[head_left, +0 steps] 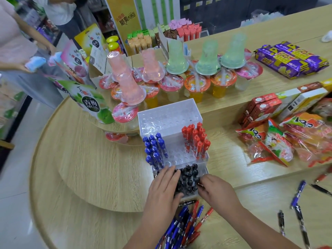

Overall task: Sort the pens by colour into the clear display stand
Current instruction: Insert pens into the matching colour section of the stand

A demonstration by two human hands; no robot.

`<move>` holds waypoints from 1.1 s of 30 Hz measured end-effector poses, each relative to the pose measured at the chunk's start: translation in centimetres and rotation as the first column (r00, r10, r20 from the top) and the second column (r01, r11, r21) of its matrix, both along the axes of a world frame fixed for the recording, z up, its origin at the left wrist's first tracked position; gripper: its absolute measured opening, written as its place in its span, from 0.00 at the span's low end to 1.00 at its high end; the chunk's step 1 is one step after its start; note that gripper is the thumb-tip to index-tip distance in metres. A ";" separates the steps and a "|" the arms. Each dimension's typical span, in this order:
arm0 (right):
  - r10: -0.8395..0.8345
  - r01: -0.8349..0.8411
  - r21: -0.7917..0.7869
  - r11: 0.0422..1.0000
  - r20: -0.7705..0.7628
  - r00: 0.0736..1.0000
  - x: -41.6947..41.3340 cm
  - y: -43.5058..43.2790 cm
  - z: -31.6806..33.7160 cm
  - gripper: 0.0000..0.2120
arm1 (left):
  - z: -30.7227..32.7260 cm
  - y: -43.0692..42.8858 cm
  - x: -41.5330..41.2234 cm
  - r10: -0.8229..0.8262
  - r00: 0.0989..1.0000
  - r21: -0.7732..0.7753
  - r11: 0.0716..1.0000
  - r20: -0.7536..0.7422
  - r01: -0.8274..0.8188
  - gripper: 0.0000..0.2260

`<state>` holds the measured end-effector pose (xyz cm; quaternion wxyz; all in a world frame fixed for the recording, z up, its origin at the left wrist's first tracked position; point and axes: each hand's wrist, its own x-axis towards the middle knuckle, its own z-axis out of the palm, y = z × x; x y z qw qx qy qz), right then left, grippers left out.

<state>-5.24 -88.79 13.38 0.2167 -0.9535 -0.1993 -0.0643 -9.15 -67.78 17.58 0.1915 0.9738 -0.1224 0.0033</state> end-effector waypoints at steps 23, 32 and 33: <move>-0.277 0.437 0.006 0.899 -0.765 0.581 -12.9 3.4 -6.9 0.01 | -11.0 6.3 -13.0 0.417 0.820 -0.171 0.843 -0.393 -0.510 0.18; -0.469 0.554 -0.169 0.815 -0.754 0.460 -12.3 11.1 -13.9 0.08 | -19.9 1.0 -9.1 0.296 0.804 -0.063 0.922 -0.515 -0.381 0.14; -0.484 0.562 -0.182 0.807 -0.749 0.452 -12.3 11.2 -14.2 0.09 | -20.5 0.8 -8.9 0.292 0.814 -0.014 0.938 -0.502 -0.345 0.14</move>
